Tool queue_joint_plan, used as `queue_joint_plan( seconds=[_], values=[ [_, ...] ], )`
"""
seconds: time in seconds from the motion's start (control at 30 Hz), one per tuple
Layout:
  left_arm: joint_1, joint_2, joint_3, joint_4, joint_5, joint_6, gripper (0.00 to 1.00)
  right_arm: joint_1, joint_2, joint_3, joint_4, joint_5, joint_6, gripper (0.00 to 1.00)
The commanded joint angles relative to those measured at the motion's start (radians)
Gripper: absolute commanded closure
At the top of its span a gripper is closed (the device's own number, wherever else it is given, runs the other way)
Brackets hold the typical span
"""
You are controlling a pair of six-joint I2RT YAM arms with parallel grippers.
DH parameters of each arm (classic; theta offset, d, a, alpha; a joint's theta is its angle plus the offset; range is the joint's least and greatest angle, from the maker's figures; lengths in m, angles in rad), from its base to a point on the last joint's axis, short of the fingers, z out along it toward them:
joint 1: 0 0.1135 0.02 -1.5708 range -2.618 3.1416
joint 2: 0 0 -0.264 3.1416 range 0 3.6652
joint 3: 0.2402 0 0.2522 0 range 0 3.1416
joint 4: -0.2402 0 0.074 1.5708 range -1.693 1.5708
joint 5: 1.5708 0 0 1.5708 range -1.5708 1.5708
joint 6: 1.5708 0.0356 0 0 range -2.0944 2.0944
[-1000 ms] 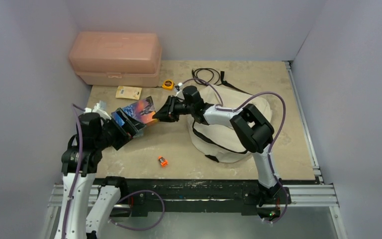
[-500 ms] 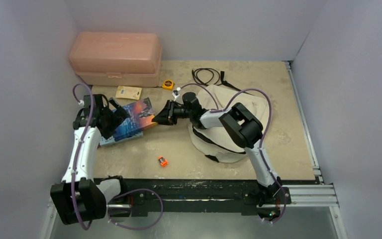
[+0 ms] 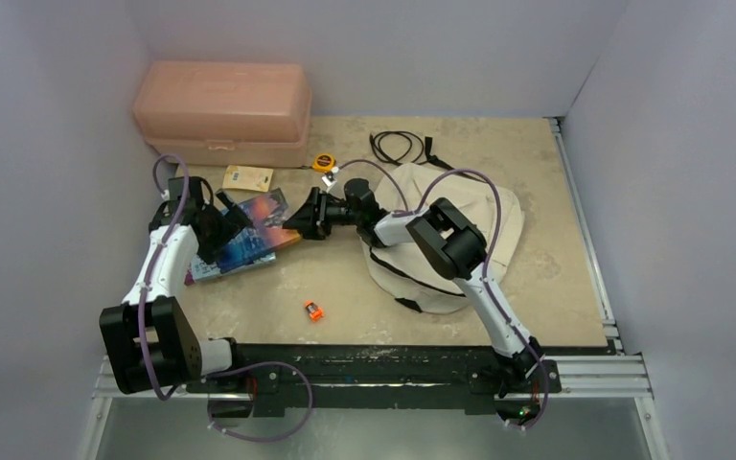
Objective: Pack the student bag
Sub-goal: Pick up the book from the center of the board.
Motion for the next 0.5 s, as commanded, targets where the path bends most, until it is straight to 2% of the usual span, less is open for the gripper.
queue_joint_plan(
  seconds=[0.0, 0.1, 0.2, 0.27, 0.47],
  values=[
    [0.006, 0.012, -0.018, 0.041, 0.034, 0.003, 0.06, 0.017, 0.033, 0.111, 0.099, -0.014, 0.039, 0.38],
    [0.005, 0.006, -0.022, 0.042, 0.039, 0.005, 0.06, 0.029, 0.073, 0.179, 0.105, -0.015, 0.066, 0.36],
    [0.006, -0.008, -0.016, 0.030, 0.050, 0.008, 0.07, 0.030, 0.082, 0.202, 0.144, -0.004, 0.113, 0.44],
    [0.006, -0.034, -0.006, 0.014, 0.060, 0.018, 0.08, 0.029, 0.062, 0.180, 0.153, 0.002, 0.130, 0.54],
    [0.005, -0.201, -0.007, -0.033, 0.176, 0.062, 0.05, 0.004, -0.088, 0.063, 0.172, 0.017, 0.151, 0.95]
  ],
)
